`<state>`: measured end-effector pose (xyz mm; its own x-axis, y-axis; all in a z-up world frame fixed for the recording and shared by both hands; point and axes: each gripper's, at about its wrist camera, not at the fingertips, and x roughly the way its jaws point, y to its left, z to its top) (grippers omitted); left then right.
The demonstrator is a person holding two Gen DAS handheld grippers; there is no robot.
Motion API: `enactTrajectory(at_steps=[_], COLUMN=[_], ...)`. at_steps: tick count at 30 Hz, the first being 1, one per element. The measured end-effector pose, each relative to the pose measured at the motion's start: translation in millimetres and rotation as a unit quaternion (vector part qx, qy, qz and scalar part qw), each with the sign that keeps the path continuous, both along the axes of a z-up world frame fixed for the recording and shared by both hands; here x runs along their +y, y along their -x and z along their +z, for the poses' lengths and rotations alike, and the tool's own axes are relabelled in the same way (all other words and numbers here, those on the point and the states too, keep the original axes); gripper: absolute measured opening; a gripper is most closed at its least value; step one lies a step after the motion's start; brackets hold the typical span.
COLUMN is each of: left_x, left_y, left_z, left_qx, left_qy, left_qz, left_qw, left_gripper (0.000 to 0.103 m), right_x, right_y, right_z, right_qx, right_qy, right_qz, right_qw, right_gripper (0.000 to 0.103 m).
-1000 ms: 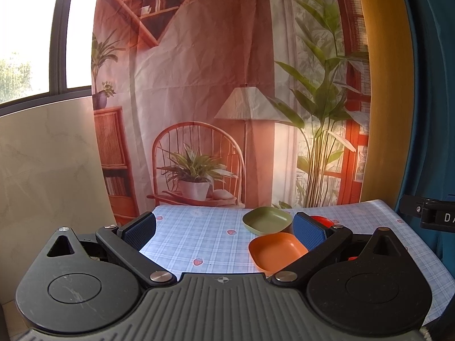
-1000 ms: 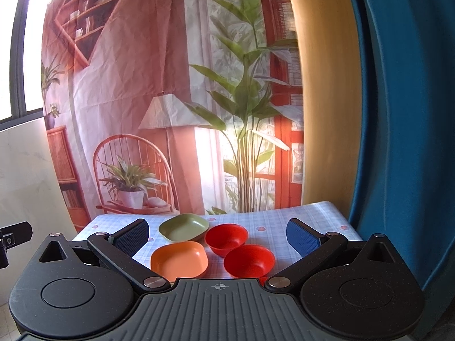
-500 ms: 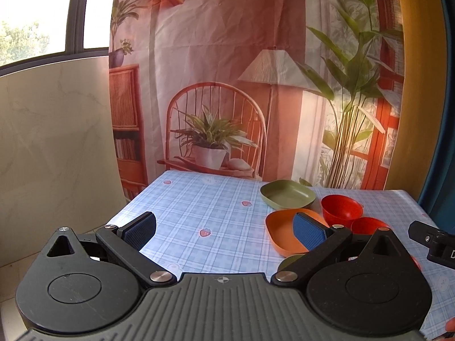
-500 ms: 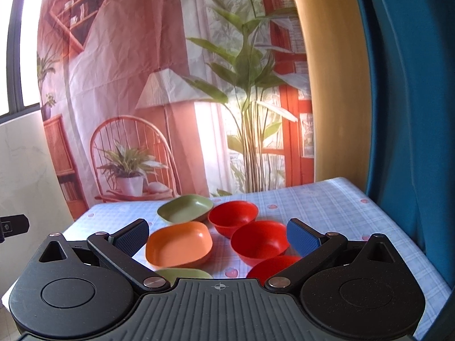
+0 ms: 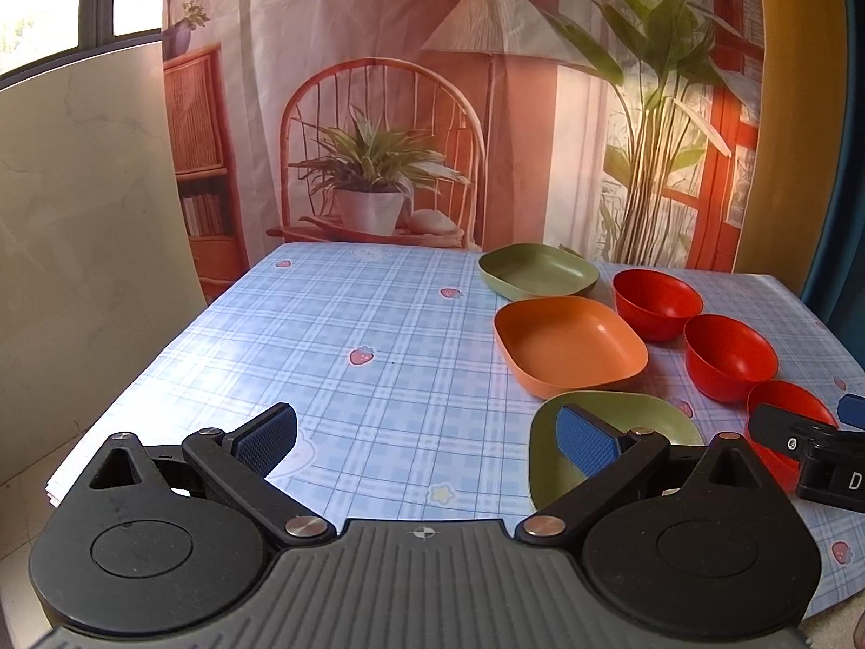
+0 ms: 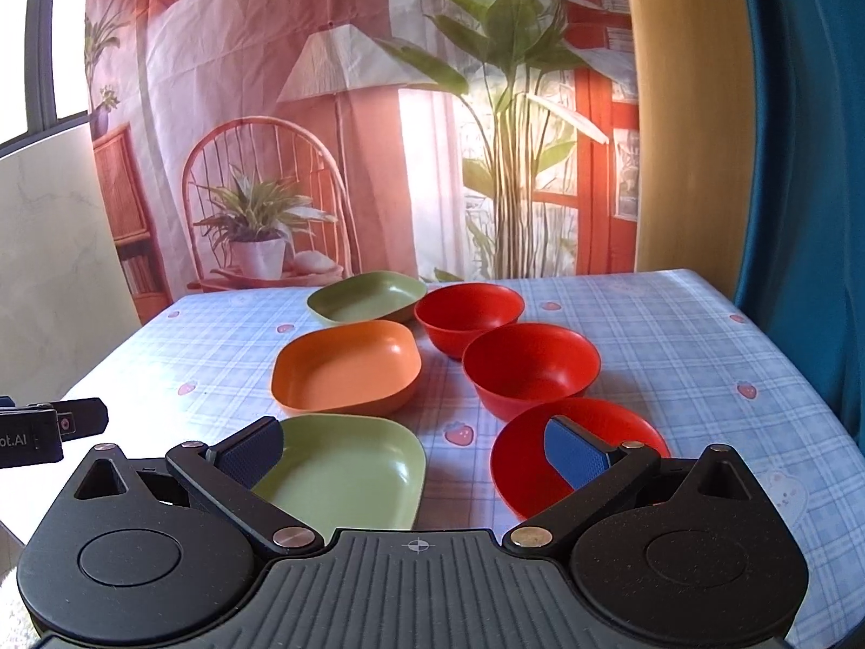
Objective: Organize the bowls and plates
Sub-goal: 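Move the left gripper forward to the rim of the large green plate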
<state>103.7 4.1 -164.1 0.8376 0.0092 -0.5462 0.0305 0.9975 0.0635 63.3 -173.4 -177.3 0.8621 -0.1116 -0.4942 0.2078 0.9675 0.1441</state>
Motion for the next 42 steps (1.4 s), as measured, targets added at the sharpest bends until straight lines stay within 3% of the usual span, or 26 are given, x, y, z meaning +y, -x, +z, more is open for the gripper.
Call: enactTrajectory(at_steps=[4,8,10,15,22,31,42], left_x=[-1,1,0,-5,-8,-12,-19], left_y=[-7,-13,-16,-21,-30,-41,-51], left_z=[-11,-18,-21,-26,-35,-44,-53], left_qx=[0.017,0.028,0.030,0.046,0.074,0.098,0.123], left_qy=[0.001,0.015,0.018,0.011,0.030,0.041,0.037], left_qz=[-0.007,-0.013,-0.020,-0.034,-0.061,-0.070,-0.081], left_qw=[0.9998,0.9994,0.9992,0.9983,0.9949,0.9919,0.9884], left_gripper=[0.103,0.102,0.100,0.085,0.057,0.056,0.056], right_x=[-5,-7,-7,-7,-6,-5,-8], right_y=[-7,-14,-17,-25,-33,-40,-52], right_z=[-10,-16,-19,-24,-32,-38,-52], right_qx=[0.009,0.017,0.021,0.028,0.037,0.045,0.069], right_qy=[-0.015,-0.027,-0.028,-0.030,-0.041,-0.044,-0.055], right_qz=[0.014,0.028,0.033,0.045,0.058,0.069,0.072], right_qw=[1.000,0.999,0.999,0.998,0.997,0.996,0.993], right_gripper=[0.100,0.083,0.080,0.072,0.064,0.061,0.049])
